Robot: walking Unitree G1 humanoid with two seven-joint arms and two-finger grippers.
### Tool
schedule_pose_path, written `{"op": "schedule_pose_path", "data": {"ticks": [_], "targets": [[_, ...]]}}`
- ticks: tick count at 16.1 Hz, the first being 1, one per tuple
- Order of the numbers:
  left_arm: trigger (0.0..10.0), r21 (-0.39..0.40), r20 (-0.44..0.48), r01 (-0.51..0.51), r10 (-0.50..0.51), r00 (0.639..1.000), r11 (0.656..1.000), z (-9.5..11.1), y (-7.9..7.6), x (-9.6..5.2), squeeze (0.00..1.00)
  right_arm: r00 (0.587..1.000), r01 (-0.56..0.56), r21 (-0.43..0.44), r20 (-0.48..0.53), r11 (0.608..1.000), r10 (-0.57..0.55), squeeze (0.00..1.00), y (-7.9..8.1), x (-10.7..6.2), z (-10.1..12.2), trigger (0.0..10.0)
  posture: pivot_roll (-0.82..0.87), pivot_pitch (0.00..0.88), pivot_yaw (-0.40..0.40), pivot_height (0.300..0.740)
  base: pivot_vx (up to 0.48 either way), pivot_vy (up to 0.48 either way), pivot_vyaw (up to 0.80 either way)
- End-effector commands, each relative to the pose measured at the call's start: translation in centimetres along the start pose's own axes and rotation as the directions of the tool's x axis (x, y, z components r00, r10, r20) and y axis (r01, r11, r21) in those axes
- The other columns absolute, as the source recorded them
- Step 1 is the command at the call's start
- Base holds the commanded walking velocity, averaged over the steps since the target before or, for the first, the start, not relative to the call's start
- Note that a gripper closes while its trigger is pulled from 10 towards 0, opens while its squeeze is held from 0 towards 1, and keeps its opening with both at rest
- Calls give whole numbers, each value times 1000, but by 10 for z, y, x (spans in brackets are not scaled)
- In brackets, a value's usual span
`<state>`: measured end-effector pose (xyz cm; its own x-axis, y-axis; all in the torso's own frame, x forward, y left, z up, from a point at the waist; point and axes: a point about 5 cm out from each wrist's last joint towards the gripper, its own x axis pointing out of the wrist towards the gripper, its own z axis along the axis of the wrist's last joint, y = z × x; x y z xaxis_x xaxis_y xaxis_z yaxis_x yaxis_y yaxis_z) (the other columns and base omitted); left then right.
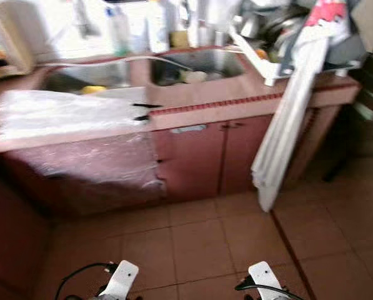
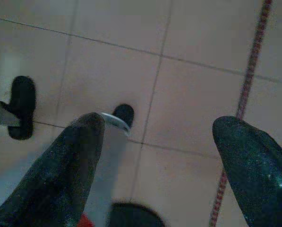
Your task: Kitchen organization
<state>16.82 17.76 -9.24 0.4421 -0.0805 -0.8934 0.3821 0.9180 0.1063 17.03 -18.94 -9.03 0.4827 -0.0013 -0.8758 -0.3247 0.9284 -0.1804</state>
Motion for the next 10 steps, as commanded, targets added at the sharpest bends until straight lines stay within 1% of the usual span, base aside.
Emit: {"op": "schedule_pose_path", "data": {"ticks": [1, 6, 10], "targets": [[10000, -5, -15, -17, 17, 1000, 1000, -6, 5, -1, 0, 1000, -2, -10, 11, 1000, 2, 0, 3, 0, 3, 10000, -100, 3, 76, 740, 0, 0, -619], [10000, -4, -31, -22, 22, 999, 1000, -14, 9, -3, 0, 1000, -5, -20, 6, 1000, 5, 0, 4, 0, 1, 10000, -100, 7, 73, 740, 0, 0, -672], [10000, 4, -43, -28, 28, 999, 1000, -18, 13, -5, 0, 1000, -13, -25, 9, 1000, 13, 0, 7, 1, 3, 10000, -92, 8, 79, 740, 278, 0, -716]]}}
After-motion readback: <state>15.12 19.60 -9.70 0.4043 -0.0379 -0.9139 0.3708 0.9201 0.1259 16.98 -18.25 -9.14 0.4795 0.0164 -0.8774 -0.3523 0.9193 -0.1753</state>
